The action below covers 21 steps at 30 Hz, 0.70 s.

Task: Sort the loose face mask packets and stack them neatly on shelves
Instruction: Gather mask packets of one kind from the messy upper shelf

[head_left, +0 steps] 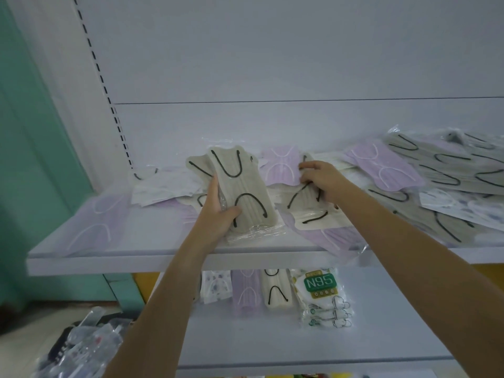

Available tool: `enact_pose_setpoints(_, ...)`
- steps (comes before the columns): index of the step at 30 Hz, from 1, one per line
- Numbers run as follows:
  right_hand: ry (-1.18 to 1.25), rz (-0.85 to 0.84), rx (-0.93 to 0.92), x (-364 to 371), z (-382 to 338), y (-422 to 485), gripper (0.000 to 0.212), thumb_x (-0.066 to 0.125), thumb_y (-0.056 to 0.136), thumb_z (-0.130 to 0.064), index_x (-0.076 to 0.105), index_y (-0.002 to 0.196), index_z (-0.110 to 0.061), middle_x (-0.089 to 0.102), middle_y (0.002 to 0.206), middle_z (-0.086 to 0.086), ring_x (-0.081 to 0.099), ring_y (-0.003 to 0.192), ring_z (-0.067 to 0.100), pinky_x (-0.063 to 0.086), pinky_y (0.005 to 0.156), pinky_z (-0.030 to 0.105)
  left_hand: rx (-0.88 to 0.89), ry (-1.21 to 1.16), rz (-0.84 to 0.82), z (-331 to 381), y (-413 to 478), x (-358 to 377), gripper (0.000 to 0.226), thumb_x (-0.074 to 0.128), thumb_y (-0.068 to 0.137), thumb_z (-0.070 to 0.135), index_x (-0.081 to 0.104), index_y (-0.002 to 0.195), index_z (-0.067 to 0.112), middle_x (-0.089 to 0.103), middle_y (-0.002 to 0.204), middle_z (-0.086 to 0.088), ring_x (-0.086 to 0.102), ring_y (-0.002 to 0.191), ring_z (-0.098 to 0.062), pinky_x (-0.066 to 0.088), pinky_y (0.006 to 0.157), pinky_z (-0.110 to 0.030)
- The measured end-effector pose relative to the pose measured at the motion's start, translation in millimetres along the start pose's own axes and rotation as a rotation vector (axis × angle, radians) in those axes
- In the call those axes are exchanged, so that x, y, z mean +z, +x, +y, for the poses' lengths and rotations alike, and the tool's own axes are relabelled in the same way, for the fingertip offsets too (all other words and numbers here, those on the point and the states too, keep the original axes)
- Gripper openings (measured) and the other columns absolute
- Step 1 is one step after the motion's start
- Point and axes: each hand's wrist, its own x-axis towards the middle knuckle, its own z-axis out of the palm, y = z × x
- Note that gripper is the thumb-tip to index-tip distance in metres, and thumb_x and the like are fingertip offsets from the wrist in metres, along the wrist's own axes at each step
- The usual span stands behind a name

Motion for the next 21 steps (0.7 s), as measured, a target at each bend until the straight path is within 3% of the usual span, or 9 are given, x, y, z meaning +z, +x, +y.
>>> enact_pose_setpoints(3, -0.046, 0.084, -0.078, -13.2, -4.0, -3.1, 0.033, 0.049, 0.086, 0.003, 0.061, 0.112, -0.012, 0.059, 0.095, 0.008, 0.052, 0.078, 0.016, 0.044, 0.07, 0.021, 0.004, -0.005, -0.005, -0.4, -0.1, 0.1, 0.079, 0.053, 0.089, -0.003, 0.017, 0.149, 0.035, 0.048, 0.137, 0.012, 0.053, 0.121, -0.012, 0.049, 0.097, -0.032)
enact_pose_setpoints(5, -0.334, 0.25, -0.261, -24.0, -11.9, -8.3, 0.035, 0.042, 0.089, 0.0, 0.058, 0.117, -0.014, 0.058, 0.108, 0.007, 0.054, 0.087, 0.02, 0.041, 0.067, 0.019, 0.024, -0.018, -0.012, 0.2, -0.8, 1.0, 0.085, 0.051, 0.089, -0.005, 0.01, 0.149, 0.037, 0.039, 0.14, 0.021, 0.046, 0.127, -0.009, 0.05, 0.089, -0.019)
enact_pose_setpoints(7, -0.48, 0.447, -0.492, -34.1, -24.0, -16.1, 0.039, 0.037, 0.09, -0.001, 0.053, 0.123, -0.013, 0.059, 0.115, 0.011, 0.055, 0.096, 0.026, 0.04, 0.074, 0.025, 0.04, -0.042, -0.004, 2.3, -1.6, 2.1, 0.095, 0.05, 0.089, -0.009, -0.005, 0.148, 0.04, 0.02, 0.148, 0.025, 0.033, 0.134, -0.006, 0.047, 0.079, -0.007)
enact_pose_setpoints(10, -0.262, 0.553, -0.726, -42.9, -45.6, -30.1, 0.038, 0.037, 0.089, 0.0, 0.054, 0.12, -0.016, 0.062, 0.106, 0.003, 0.055, 0.075, 0.009, 0.039, 0.066, 0.011, 0.058, -0.065, -0.002, 1.2, 0.8, 1.8, 0.095, 0.05, 0.089, -0.011, -0.006, 0.149, 0.037, 0.013, 0.151, 0.019, 0.036, 0.129, 0.002, 0.046, 0.081, -0.007)
enact_pose_setpoints(12, 0.01, 0.509, -0.734, -41.9, -59.7, -36.3, 0.037, 0.041, 0.086, -0.001, 0.053, 0.114, -0.022, 0.059, 0.097, -0.012, 0.05, 0.069, -0.004, 0.042, 0.066, 0.011, 0.032, 0.002, 0.012, 0.5, 1.4, 1.3, 0.084, 0.052, 0.09, -0.005, 0.008, 0.151, 0.032, 0.021, 0.149, 0.017, 0.041, 0.124, 0.007, 0.045, 0.092, -0.013)
enact_pose_setpoints(14, 0.215, 0.413, -0.627, -31.7, -68.4, -36.9, 0.038, 0.047, 0.083, 0.003, 0.053, 0.112, -0.022, 0.055, 0.097, -0.013, 0.052, 0.078, 0.001, 0.047, 0.074, 0.019, 0.002, 0.054, 0.037, 0.7, 0.1, 0.8, 0.074, 0.054, 0.09, 0.005, 0.017, 0.15, 0.031, 0.028, 0.145, 0.016, 0.047, 0.113, 0.011, 0.044, 0.087, -0.008)
enact_pose_setpoints(15, 0.244, 0.331, -0.542, -21.9, -69.0, -37.7, 0.039, 0.049, 0.083, 0.005, 0.054, 0.113, -0.02, 0.055, 0.096, -0.008, 0.053, 0.077, 0.005, 0.048, 0.073, 0.021, -0.006, 0.05, 0.045, 0.3, -0.2, 0.9, 0.07, 0.054, 0.092, 0.011, 0.02, 0.149, 0.032, 0.029, 0.146, 0.016, 0.046, 0.117, 0.008, 0.042, 0.088, -0.009)
enact_pose_setpoints(18, 0.196, -0.017, -0.308, 19.0, -54.5, -47.0, 0.043, 0.053, 0.085, 0.007, 0.052, 0.124, -0.009, 0.059, 0.106, 0.009, 0.057, 0.081, 0.014, 0.052, 0.073, 0.023, -0.023, -0.05, 0.062, 2.9, 1.5, 1.8, 0.056, 0.046, 0.096, 0.035, 0.026, 0.148, 0.032, 0.026, 0.153, 0.013, 0.029, 0.137, -0.006, 0.027, 0.112, -0.03)
enact_pose_setpoints(21, -0.155, -0.197, -0.292, 51.2, -34.2, -59.9, 0.049, 0.057, 0.087, -0.004, 0.044, 0.134, -0.012, 0.051, 0.13, 0.011, 0.053, 0.104, 0.017, 0.046, 0.087, 0.028, -0.018, -0.128, 0.076, 3.1, 0.1, 3.0, 0.053, 0.043, 0.096, 0.045, 0.03, 0.146, 0.029, 0.031, 0.149, 0.017, 0.029, 0.138, -0.006, 0.024, 0.116, -0.038)
